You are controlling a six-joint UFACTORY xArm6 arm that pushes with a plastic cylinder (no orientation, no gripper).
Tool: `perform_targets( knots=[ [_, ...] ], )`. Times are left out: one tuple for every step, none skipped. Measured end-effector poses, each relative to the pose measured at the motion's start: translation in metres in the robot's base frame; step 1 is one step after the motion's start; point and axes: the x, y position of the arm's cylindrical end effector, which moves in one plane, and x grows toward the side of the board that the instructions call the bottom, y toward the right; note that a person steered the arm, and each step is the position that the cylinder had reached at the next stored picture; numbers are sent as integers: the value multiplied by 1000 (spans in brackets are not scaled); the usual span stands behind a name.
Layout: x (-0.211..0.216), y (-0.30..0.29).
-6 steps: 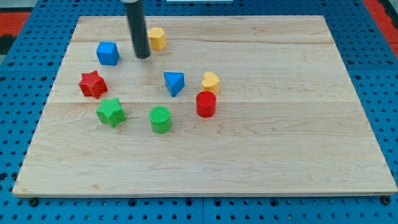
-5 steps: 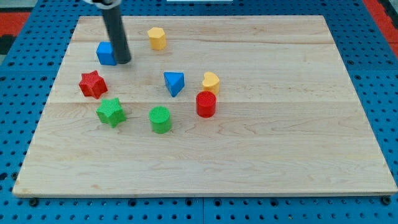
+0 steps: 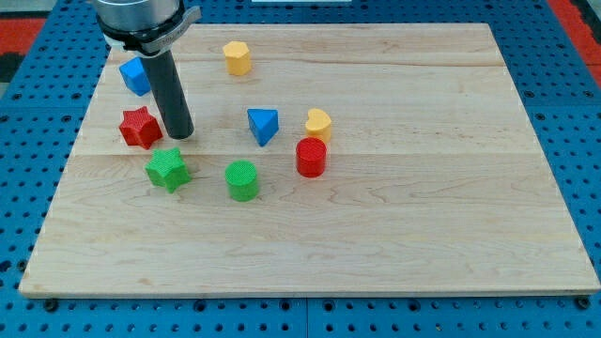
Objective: Slide the red star slightly to the center left of the board
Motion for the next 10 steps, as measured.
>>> perform_targets(
  knots=[
    [0, -25],
    [0, -32],
    [-19, -20],
    [-52, 0],
    [-54, 33],
    [-78, 109],
    [-79, 160],
    [-79, 209],
    [-79, 234],
    [-79, 271]
  ],
)
